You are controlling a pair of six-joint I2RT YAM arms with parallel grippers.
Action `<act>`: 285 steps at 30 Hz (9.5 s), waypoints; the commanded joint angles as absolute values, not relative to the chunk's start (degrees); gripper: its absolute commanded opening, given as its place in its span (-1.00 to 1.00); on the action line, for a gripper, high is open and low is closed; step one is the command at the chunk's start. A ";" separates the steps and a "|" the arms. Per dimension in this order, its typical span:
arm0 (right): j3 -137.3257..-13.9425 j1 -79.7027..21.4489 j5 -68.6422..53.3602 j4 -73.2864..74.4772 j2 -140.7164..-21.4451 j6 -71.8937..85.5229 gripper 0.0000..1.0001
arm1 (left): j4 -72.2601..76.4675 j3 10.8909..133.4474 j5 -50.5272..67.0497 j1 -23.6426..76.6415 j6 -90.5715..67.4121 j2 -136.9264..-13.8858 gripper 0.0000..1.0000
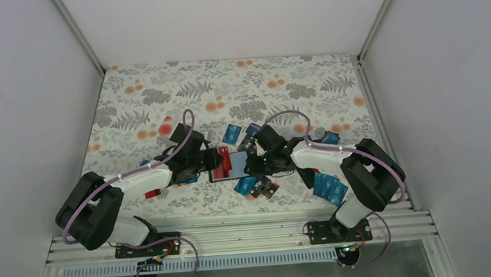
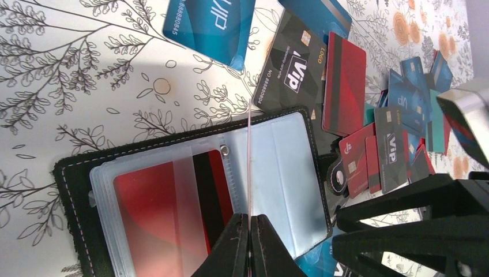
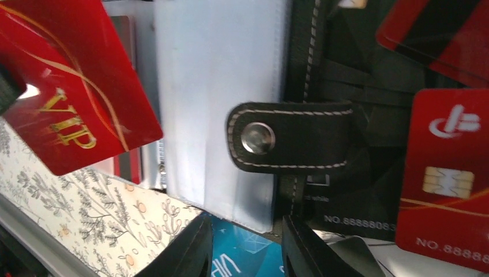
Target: Put the credit cards into the card holder
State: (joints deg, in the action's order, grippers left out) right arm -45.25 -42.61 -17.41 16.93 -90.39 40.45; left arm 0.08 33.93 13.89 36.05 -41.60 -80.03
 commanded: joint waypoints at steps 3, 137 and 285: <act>-42.38 -41.75 -16.45 14.56 -91.69 41.45 -0.45 | 5.74 32.44 16.38 35.68 -43.61 -82.18 -0.95; -51.50 -41.65 -29.56 14.37 -91.51 41.91 -0.12 | -8.64 41.64 13.09 38.48 -36.00 -88.16 -0.92; -51.92 -37.26 -2.73 40.04 -78.17 38.63 0.41 | -21.67 54.08 8.88 44.22 -36.66 -81.49 -0.95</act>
